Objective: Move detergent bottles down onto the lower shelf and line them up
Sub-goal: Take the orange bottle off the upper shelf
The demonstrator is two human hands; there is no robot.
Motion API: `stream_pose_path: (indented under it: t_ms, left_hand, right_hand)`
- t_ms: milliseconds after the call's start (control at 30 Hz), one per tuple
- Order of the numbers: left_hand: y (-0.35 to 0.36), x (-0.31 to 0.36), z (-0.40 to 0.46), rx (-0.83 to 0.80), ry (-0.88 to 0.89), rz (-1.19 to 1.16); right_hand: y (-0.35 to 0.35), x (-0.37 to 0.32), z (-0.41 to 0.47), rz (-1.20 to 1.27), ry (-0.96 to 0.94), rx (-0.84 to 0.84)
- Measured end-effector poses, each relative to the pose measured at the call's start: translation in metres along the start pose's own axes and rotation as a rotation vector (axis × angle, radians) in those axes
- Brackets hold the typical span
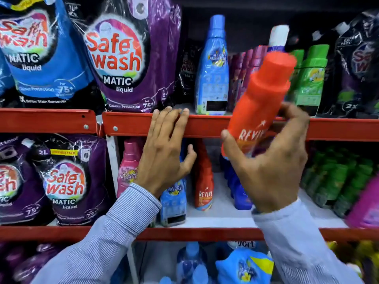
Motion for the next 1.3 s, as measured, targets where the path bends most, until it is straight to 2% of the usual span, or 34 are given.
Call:
stream_pose_path:
  t_ms: [200,333,600,867,1100,1167,1300]
  left_hand:
    - [0.001,0.004,0.001,0.033,-0.027,-0.014]
    - [0.002,0.006,0.0,0.049,-0.046,-0.023]
    - [0.003,0.009,0.0,0.075,-0.075,-0.033]
    - [0.004,0.012,0.0,0.089,-0.099,-0.032]
    - [0.005,0.013,0.0,0.096,-0.112,-0.029]
    - [0.005,0.013,0.0,0.096,-0.109,-0.03]
    - [0.005,0.018,0.0,0.112,-0.153,-0.023]
  right_hand:
    - [0.017,0.061,-0.084,-0.076,0.202,-0.361]
    - [0.047,0.102,-0.124,-0.148,0.271,-0.542]
    - [0.084,0.139,-0.162,-0.205,0.391,-0.717]
    - [0.084,0.148,-0.17,-0.175,0.474,-0.707]
    - [0.069,0.147,-0.163,-0.113,0.468,-0.711]
    - [0.055,0.141,-0.152,-0.066,0.415,-0.647]
    - [0.02,0.117,-0.101,0.047,0.277,-0.405]
Point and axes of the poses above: each hand's wrist, its own z-axis towards the middle knuckle, its own y-axis out of the palm, x = y × z, the point moved 4 cm from there along z, towards the middle knuckle
